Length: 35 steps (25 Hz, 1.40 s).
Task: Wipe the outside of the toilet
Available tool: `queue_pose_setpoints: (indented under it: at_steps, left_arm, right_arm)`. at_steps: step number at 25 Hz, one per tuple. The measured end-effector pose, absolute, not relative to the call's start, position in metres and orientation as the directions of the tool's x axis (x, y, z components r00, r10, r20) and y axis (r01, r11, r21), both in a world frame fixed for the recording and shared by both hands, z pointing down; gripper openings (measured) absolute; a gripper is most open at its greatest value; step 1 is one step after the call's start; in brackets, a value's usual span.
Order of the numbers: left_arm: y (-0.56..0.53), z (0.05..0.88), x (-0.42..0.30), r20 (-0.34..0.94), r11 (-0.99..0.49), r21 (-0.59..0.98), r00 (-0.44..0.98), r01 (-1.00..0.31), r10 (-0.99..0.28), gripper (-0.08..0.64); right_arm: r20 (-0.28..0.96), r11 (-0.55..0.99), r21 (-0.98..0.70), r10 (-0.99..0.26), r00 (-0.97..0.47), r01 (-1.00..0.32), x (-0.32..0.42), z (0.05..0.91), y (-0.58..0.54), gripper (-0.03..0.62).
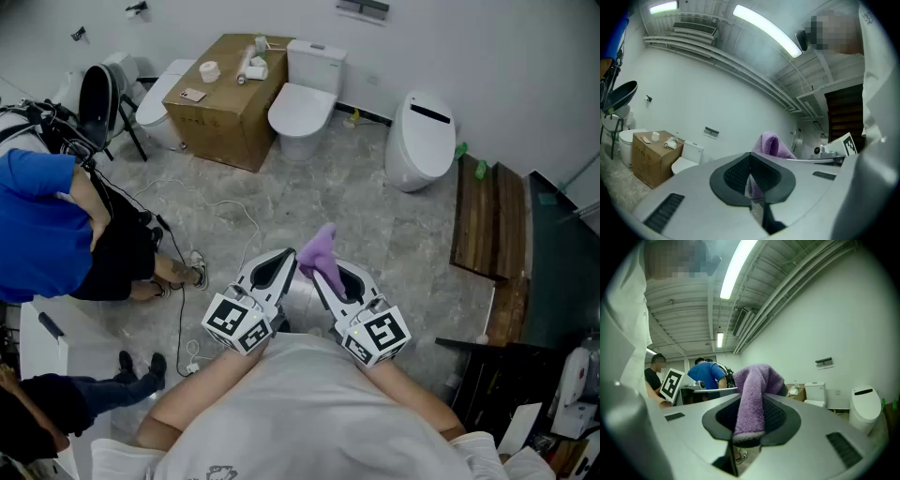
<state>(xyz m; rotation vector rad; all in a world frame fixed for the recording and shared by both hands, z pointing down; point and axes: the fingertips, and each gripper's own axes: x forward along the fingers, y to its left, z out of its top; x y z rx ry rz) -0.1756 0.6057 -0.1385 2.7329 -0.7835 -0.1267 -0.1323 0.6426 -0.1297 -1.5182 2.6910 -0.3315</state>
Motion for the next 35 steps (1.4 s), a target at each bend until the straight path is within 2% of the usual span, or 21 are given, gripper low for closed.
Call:
queue_pose_setpoints:
  at_steps: [8,23,35]
  left_arm:
    - [0.557,-0.133,-0.191,-0.026,-0.82,0.32,0.861,-0.474,-0.508,0.006]
    - [0.407,-0.149,-0.25,-0.04,-0.861,0.301,0.897,-0.409,-0.44,0.006]
    - [0.345,-0.139,-0.239,-0.013,-0.831,0.322,0.876,-0.453,-0.482,0.006]
  right_arm:
    - [0.079,0.488,-0.214,-0.855,-0.513,-0.846,-0.148,-0.123,0.594,0.097]
    - [0.081,0.43,-0.236,-0.885,-0.458,-0.872,-0.211,-0.137,0.437,0.097]
    - [0.083,0.465,-0.271,-0.861,-0.502,-0.843,-0.195,-0.128,0.373,0.097]
